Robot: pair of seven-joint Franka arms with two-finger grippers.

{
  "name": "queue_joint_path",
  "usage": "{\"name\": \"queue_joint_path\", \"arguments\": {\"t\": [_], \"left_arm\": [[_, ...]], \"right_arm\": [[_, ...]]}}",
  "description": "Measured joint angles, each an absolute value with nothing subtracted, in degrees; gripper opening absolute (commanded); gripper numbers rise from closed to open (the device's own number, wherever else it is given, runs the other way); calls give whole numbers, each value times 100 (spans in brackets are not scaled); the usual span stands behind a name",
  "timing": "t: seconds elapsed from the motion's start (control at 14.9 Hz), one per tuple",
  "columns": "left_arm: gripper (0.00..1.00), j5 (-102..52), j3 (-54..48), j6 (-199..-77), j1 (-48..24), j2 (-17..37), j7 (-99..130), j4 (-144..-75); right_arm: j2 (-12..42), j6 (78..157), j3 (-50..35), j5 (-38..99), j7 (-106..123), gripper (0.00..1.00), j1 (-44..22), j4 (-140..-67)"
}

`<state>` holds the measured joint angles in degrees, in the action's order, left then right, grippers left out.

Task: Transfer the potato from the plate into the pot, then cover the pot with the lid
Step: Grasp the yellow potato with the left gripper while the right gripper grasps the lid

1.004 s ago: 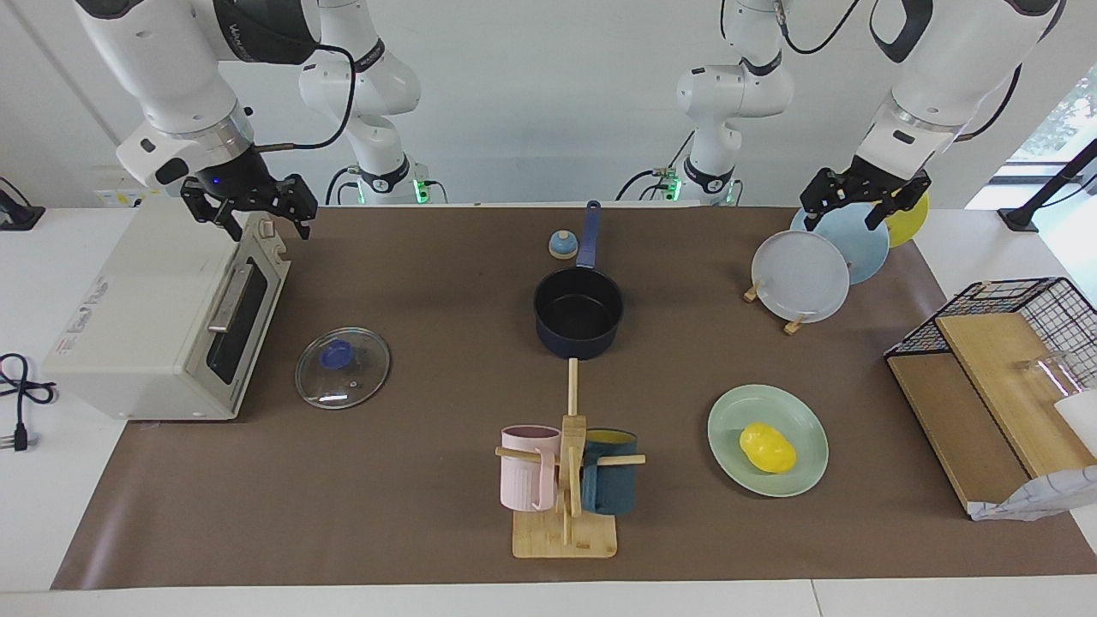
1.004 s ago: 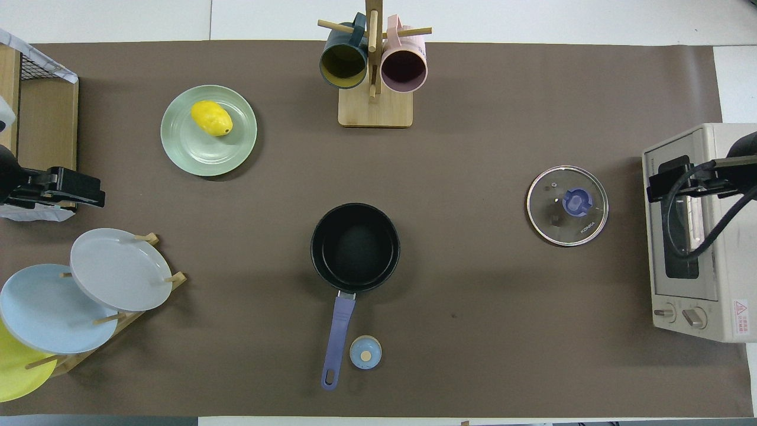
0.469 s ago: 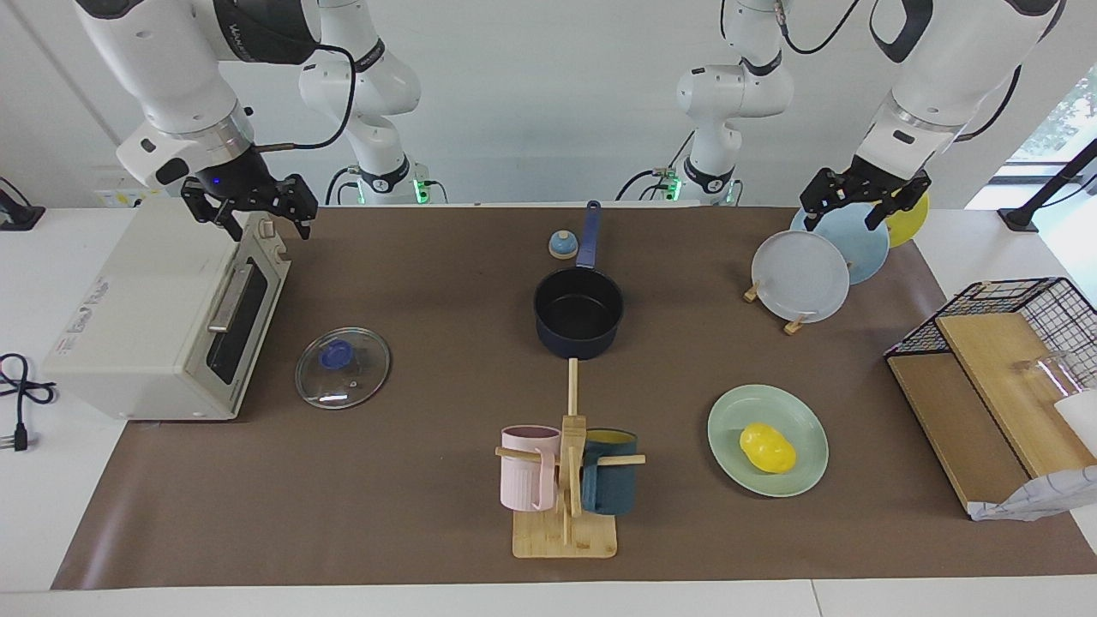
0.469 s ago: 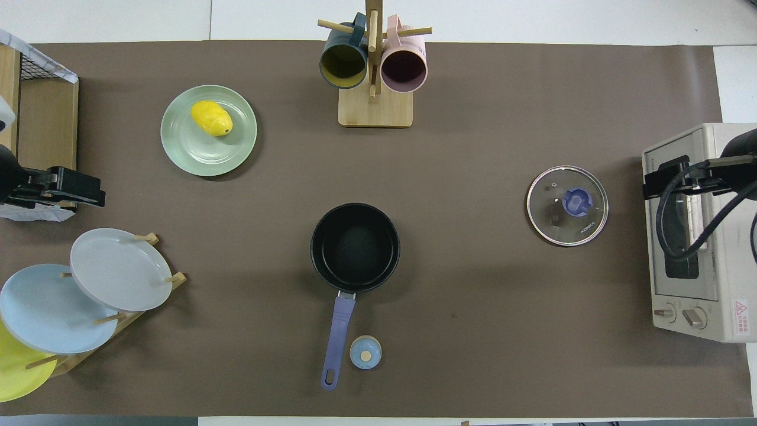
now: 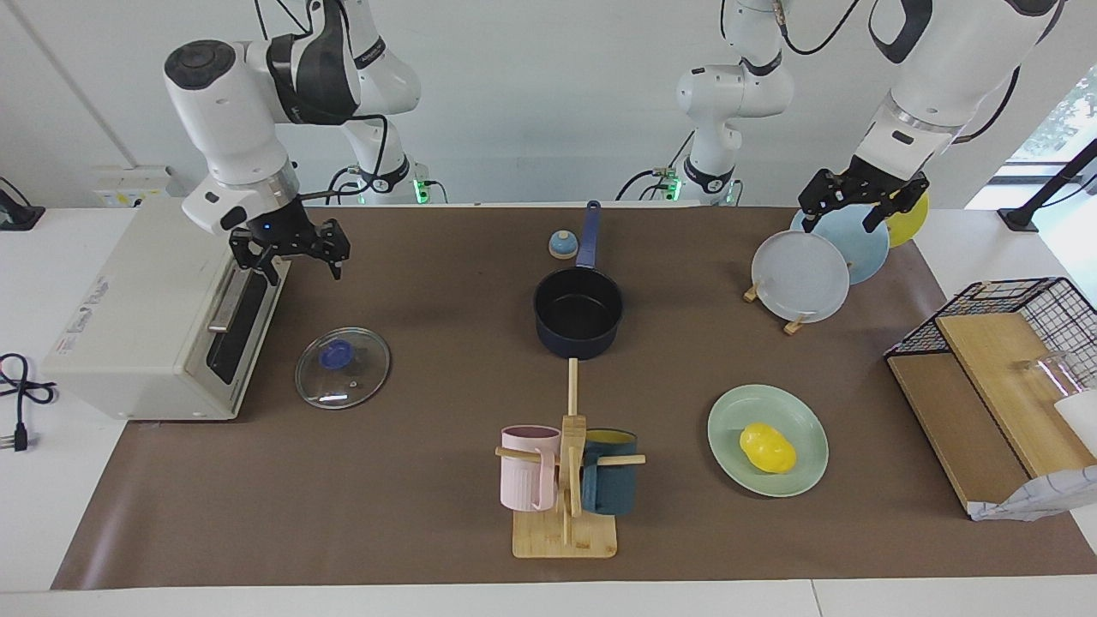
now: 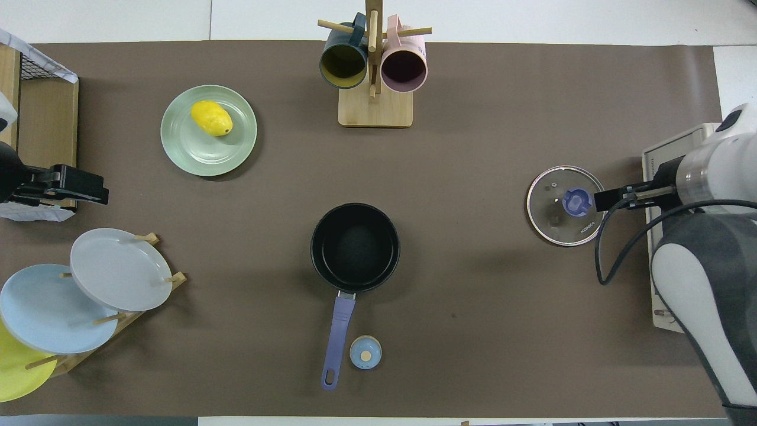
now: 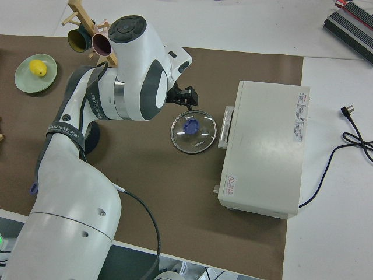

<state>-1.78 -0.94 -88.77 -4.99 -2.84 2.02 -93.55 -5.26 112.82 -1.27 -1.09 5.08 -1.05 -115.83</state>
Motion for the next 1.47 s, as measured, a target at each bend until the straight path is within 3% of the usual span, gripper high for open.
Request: {"name": "queue_joint_path", "arguments": {"t": [0.33,0.67,0.87,1.21,1.47], "left_arm": [[100,-504,-113,-8998,-501,292,203,-9050],[100,-617,-132,-9107,-512,1923,457,-7655],[100,-618,-135,-9633,-634,2764,998,-7155],[100,-490,-122,-10746,-802,3639,2010,-7002],[100,-235,-104,-11264,-826,3978,2826,-7031]], "right_arm": [[37,12118,-124,-109,1109,100,-112,-11860],[357,13128,-107,-109,1328,100,-79,-12262],[402,13621,-107,-109,1331,100,-74,-12604],[446,13667,-104,-109,1337,100,5,-12705],[602,13907,-98,-109,1570,100,68,-12752]]}}
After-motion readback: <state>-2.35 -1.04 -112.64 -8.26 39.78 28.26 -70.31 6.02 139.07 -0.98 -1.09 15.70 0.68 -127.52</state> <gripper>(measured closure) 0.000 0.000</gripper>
